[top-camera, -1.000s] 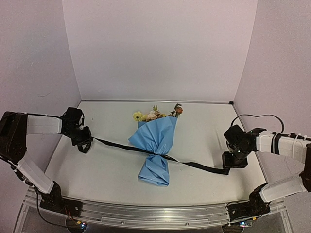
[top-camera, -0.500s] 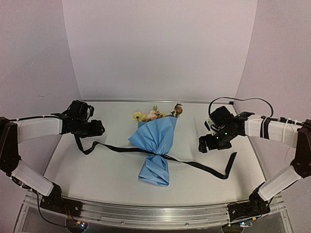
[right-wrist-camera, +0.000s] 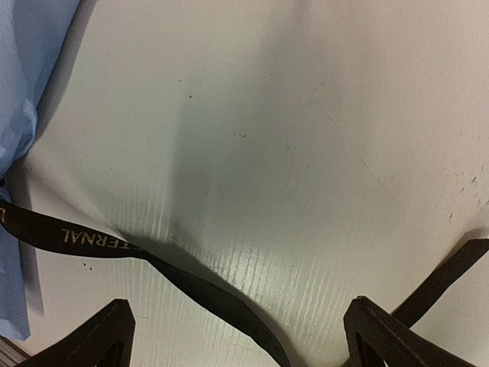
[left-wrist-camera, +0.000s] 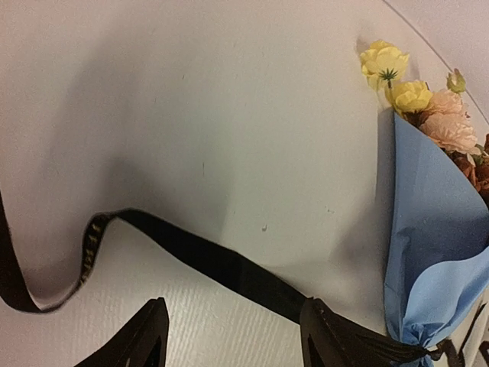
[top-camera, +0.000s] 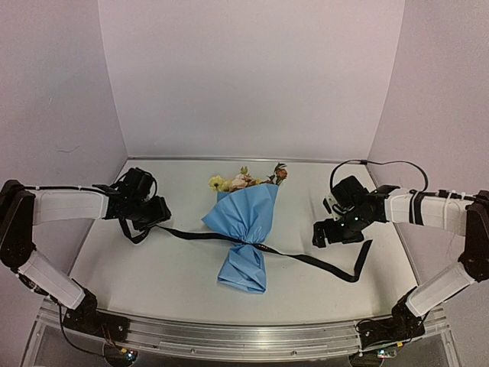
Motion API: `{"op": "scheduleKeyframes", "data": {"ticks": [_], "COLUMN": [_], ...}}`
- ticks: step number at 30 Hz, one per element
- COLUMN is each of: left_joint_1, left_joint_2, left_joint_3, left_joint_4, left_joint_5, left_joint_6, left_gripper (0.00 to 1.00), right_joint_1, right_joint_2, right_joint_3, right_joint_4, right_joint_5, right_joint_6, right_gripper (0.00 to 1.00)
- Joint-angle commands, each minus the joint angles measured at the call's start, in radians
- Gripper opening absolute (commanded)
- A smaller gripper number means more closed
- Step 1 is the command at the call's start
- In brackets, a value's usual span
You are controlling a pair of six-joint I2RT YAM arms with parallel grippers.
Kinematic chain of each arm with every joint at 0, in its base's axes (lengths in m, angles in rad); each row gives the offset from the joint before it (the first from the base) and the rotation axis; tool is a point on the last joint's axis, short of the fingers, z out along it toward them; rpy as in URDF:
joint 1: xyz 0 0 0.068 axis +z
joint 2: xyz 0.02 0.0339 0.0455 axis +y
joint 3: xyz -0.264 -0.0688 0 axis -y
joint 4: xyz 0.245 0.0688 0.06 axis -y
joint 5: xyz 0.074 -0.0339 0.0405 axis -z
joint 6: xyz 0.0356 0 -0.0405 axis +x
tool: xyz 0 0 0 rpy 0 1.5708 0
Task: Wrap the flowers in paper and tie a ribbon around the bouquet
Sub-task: Tie the ribbon around the folded bouquet, then cross the half-tied ribbon over the folded bouquet.
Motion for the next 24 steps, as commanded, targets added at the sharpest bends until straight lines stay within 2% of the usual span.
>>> {"op": "scheduleKeyframes", "data": {"ticks": [1, 7, 10, 14, 17, 22, 24], "left_joint_1": [-0.056, -0.099, -0.1, -0.099, -0.1, -0.1, -0.1], "left_joint_2": [0.048, 0.143, 0.208, 0.257, 0.274, 0.33, 0.325], "left_joint_3": [-0.026, 0.007, 0.039, 0.1, 0.113, 0.138, 0.121], "left_joint_4": [0.055, 0.011, -0.02, -0.03, -0.019, 0.005, 0.032], "left_joint_5": [-0.072, -0.145, -0.165, -0.204, -0.25, -0.244, -0.228], "left_joint_6": [-0.397, -0.662, -0.718, -0.716, -0.71, -0.681, -0.655], "left_gripper": [0.61, 0.62, 0.62, 0.58, 0.44, 0.11, 0.01], "right_joint_1": [0.041, 0.059, 0.067, 0.07, 0.078, 0.084, 0.084], "right_joint_2": [-0.021, 0.006, 0.003, -0.013, -0.019, -0.048, -0.064], "right_joint_3": [-0.001, 0.011, 0.001, -0.012, -0.019, -0.05, -0.062], "right_joint_4": [0.069, 0.123, 0.151, 0.157, 0.157, 0.15, 0.149], "right_joint_5": [0.028, 0.025, 0.023, 0.019, 0.003, -0.011, -0.004], "right_joint_6": [-0.1, -0.105, -0.093, -0.074, -0.074, -0.082, -0.093], "right_gripper": [0.98, 0.98, 0.97, 0.95, 0.92, 0.89, 0.88]}}
